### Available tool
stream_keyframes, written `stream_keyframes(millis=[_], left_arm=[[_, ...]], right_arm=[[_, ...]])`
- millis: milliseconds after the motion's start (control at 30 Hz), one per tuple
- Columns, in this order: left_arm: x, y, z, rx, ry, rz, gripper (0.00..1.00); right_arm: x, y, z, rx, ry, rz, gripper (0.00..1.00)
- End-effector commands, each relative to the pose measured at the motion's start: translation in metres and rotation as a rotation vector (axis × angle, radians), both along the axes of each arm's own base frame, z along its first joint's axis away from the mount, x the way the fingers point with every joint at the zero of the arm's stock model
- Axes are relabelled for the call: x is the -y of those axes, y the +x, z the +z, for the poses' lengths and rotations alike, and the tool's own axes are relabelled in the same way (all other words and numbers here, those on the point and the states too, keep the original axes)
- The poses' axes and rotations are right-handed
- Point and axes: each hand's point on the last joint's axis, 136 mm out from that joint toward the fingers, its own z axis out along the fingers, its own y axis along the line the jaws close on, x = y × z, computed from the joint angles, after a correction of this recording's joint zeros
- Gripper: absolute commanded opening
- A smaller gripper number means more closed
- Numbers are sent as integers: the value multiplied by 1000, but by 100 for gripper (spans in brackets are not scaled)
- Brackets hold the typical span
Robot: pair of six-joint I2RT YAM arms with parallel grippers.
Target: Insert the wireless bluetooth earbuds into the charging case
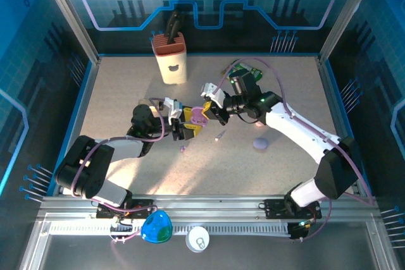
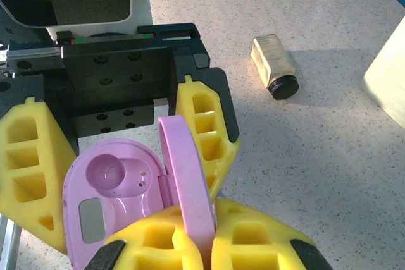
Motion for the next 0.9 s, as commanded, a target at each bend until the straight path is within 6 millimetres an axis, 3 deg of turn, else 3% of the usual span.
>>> stream_keyframes(millis=[0,300,467,567,733,867], left_arm=[[4,-1,12,48,-15,-28,58],[4,-1,9,39,-14,-30,51],[4,-1,10,36,-16,-32,41],[4,-1,10,35,-18,-32,37],[2,2,9,41,-19,-6,36],[-1,7,10,50,-22,22,37]], right_arm=[[-11,-4,12,14,31,40,0],[-9,-3,16,30,40,24,0],[-8,-3,15,25,43,21,2],[-8,-2,17,25,56,9,16],[-2,4,30,7,138,-30,54],[8,7,42,-18,229,-60,63]])
